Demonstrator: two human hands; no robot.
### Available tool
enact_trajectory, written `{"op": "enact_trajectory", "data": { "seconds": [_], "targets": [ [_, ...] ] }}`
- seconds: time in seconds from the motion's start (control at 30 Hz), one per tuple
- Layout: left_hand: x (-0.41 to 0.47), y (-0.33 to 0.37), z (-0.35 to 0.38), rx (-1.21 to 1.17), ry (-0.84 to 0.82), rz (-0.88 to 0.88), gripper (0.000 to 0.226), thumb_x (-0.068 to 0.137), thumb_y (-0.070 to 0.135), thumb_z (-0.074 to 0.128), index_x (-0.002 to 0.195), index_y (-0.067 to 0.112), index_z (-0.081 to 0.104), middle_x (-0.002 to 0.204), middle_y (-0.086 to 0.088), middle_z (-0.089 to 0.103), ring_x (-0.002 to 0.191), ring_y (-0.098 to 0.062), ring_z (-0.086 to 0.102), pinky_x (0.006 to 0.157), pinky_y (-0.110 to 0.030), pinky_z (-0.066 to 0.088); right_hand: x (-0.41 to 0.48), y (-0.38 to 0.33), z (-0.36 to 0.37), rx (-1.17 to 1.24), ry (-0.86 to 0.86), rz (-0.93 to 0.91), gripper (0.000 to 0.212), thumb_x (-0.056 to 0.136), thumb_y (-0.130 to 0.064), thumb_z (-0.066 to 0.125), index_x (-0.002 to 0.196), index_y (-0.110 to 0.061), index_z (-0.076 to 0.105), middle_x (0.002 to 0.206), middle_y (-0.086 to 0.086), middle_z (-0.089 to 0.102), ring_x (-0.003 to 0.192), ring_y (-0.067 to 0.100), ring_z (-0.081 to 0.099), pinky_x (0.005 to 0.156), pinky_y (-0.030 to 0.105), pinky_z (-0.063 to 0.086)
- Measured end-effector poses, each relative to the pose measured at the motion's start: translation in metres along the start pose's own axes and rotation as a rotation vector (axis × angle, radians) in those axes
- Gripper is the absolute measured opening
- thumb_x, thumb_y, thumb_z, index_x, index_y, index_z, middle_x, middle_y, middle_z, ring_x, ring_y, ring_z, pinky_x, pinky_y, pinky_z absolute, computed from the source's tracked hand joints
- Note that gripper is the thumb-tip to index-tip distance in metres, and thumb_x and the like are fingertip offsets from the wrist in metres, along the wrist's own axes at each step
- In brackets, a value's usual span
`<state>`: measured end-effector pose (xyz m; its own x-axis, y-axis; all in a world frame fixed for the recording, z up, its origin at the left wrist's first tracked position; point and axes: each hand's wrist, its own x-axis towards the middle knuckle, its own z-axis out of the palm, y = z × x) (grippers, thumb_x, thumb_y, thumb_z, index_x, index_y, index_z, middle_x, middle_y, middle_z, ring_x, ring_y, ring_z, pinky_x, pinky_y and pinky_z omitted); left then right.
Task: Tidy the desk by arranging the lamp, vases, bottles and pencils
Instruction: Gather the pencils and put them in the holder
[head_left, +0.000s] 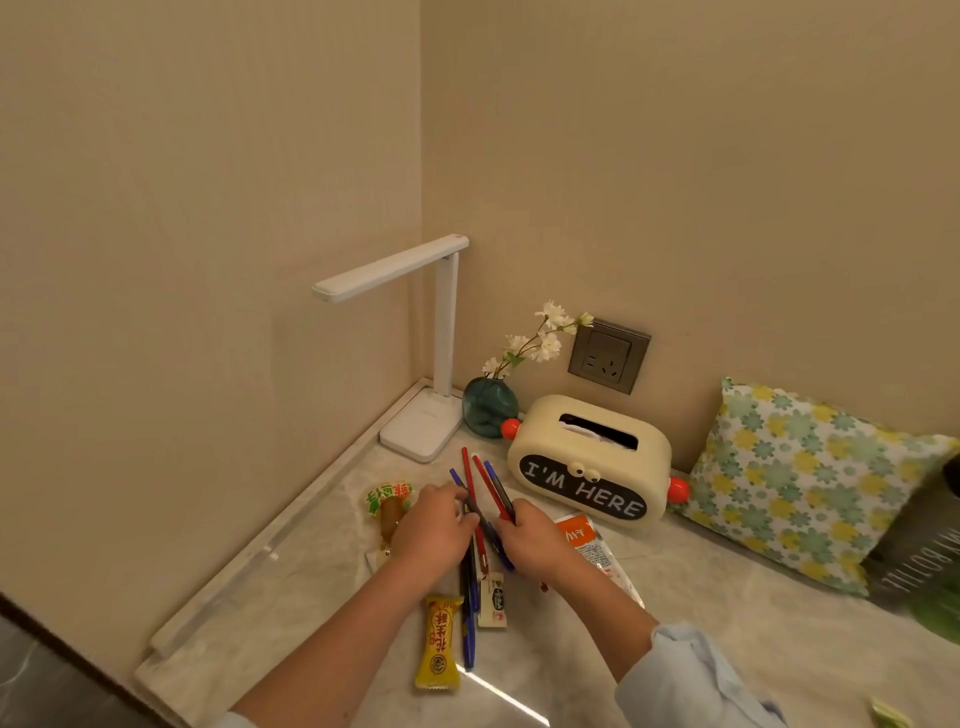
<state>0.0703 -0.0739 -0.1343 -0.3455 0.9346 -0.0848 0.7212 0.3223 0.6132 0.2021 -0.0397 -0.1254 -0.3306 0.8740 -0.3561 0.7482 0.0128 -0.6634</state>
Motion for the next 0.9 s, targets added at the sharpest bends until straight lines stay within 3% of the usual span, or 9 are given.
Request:
{"op": "enact_trajectory", "data": {
  "seconds": [0.17,0.3,0.4,0.47,0.53,0.63,0.77,0.9],
  "targets": [
    [-0.006,0.021,-0.008,-0.158,0.000,0.114,0.030,0.096,0.035,0.048,0.124,0.029,0.058,0.120,0.008,0.063,0.108,-0.010,0.059,0.082,-0.021,0.043,-0.028,-0.006,-0.013,0.317,0.030,-0.049,0.014,0.100,-0.029,0.043,0.089,-0.026,0.052,0.065,-0.008,0.056,0.051,0.002,0.053,0.045,0.020,0.042],
    [-0.014,0.050,-0.012,-0.315,-0.052,0.231,0.017,0.097,0.032,0.046,0.101,0.030,0.062,0.088,0.016,0.062,0.089,-0.007,0.061,0.071,-0.022,0.046,-0.055,-0.009,-0.037,0.568,0.012,-0.086,0.019,0.100,-0.029,0.044,0.099,-0.016,0.057,0.056,-0.005,0.047,0.041,0.006,0.038,0.038,0.021,0.030],
    [-0.019,0.078,-0.015,-0.548,-0.084,0.224,0.021,0.095,0.029,0.052,0.113,0.021,0.061,0.087,0.012,0.066,0.083,-0.003,0.064,0.075,-0.023,0.051,-0.075,-0.005,-0.061,0.676,0.031,-0.101,0.026,0.101,-0.028,0.041,0.104,-0.010,0.060,0.056,-0.003,0.041,0.041,0.008,0.031,0.037,0.020,0.024],
    [-0.022,0.099,-0.015,-0.647,-0.095,0.207,0.042,0.093,0.028,0.057,0.132,0.021,0.045,0.102,0.012,0.063,0.088,-0.002,0.062,0.080,-0.027,0.051,-0.088,0.000,-0.079,0.729,0.051,-0.086,0.028,0.101,-0.027,0.038,0.095,-0.011,0.060,0.056,-0.003,0.039,0.041,0.009,0.027,0.037,0.020,0.020],
    [-0.028,0.120,-0.010,-0.584,-0.039,0.270,0.057,0.092,0.029,0.058,0.142,0.030,0.030,0.122,0.012,0.045,0.092,0.000,0.055,0.081,-0.025,0.046,-0.103,0.007,-0.098,0.748,0.078,-0.048,0.029,0.099,-0.025,0.033,0.083,-0.012,0.053,0.056,-0.002,0.038,0.042,0.010,0.025,0.038,0.021,0.019],
    [-0.044,0.152,0.004,-0.359,0.097,0.518,0.036,0.094,0.026,0.053,0.128,0.034,0.045,0.129,0.012,0.029,0.111,-0.007,0.046,0.088,-0.024,0.040,-0.125,0.024,-0.126,0.768,0.145,-0.024,0.015,0.097,-0.019,0.029,0.091,-0.011,0.041,0.060,0.000,0.041,0.042,0.011,0.026,0.038,0.022,0.020],
    [-0.065,0.189,0.026,-0.050,0.237,0.745,0.024,0.087,0.022,0.062,0.109,0.031,0.059,0.133,0.003,0.037,0.121,-0.016,0.038,0.092,-0.033,0.042,-0.156,0.054,-0.163,0.808,0.219,-0.024,0.009,0.096,-0.013,0.031,0.097,-0.012,0.039,0.062,0.003,0.045,0.039,0.010,0.030,0.035,0.019,0.021],
    [-0.096,0.248,0.055,0.122,0.319,0.963,0.019,0.078,0.030,0.070,0.097,0.029,0.070,0.107,0.002,0.057,0.102,-0.022,0.053,0.080,-0.034,0.042,-0.197,0.099,-0.209,0.849,0.279,-0.008,0.010,0.099,-0.017,0.034,0.096,-0.011,0.041,0.063,0.005,0.054,0.037,0.011,0.034,0.035,0.018,0.023]
  ]
}}
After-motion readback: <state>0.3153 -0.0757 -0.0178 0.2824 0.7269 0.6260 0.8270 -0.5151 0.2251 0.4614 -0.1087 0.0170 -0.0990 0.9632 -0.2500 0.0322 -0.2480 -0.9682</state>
